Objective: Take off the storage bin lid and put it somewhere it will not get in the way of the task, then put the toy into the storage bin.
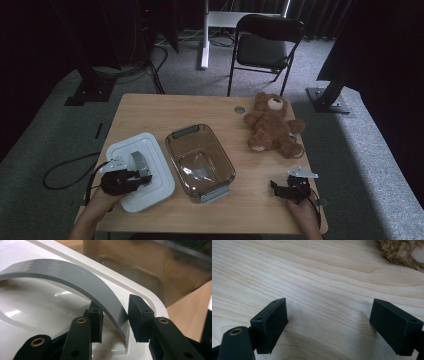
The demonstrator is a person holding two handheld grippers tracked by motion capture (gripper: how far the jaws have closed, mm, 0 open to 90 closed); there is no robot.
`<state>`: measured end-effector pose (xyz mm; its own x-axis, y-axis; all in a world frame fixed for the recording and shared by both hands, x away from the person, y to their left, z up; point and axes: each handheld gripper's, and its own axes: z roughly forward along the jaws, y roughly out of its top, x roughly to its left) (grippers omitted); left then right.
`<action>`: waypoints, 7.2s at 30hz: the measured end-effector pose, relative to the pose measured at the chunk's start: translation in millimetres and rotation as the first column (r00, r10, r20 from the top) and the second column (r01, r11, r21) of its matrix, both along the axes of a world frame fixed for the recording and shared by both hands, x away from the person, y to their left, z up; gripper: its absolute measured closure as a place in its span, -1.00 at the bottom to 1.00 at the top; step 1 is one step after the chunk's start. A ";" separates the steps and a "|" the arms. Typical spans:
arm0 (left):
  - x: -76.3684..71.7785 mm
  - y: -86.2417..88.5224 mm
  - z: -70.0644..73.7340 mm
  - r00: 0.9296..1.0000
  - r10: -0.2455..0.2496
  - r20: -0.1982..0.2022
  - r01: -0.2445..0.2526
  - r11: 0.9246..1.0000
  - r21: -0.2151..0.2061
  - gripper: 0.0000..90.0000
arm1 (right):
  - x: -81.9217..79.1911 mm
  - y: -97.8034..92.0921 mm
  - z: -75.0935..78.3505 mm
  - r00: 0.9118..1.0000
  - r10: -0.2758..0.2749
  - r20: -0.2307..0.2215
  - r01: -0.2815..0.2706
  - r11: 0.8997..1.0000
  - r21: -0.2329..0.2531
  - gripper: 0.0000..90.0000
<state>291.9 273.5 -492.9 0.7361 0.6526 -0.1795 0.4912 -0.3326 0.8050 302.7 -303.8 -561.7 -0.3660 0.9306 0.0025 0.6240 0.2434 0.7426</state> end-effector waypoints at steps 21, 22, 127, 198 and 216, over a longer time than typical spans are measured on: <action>34.7 -15.9 -50.6 0.992 -0.025 -0.126 0.029 0.999 0.027 0.38 | 0.1 -0.1 -0.1 1.000 0.001 0.000 -0.001 1.000 -0.002 -0.69; 34.5 -15.8 -50.3 0.992 -0.022 -0.124 0.025 0.999 0.021 0.33 | 0.1 -0.1 -0.1 1.000 0.001 0.000 -0.001 1.000 -0.002 -0.69; -19.5 59.6 -64.0 0.808 0.589 0.026 -0.574 0.776 0.261 -0.96 | 100.3 2.6 107.5 0.972 -0.196 0.131 0.174 0.972 0.160 -0.74; -18.9 58.9 -63.9 0.807 0.590 0.025 -0.575 0.775 0.261 -0.96 | 188.9 33.8 74.3 0.961 -0.257 -0.104 0.262 0.965 0.036 0.37; -18.8 58.9 -63.9 0.807 0.590 0.025 -0.575 0.776 0.261 -0.96 | 160.0 26.4 100.7 0.968 -0.249 -0.008 0.249 0.967 0.056 0.44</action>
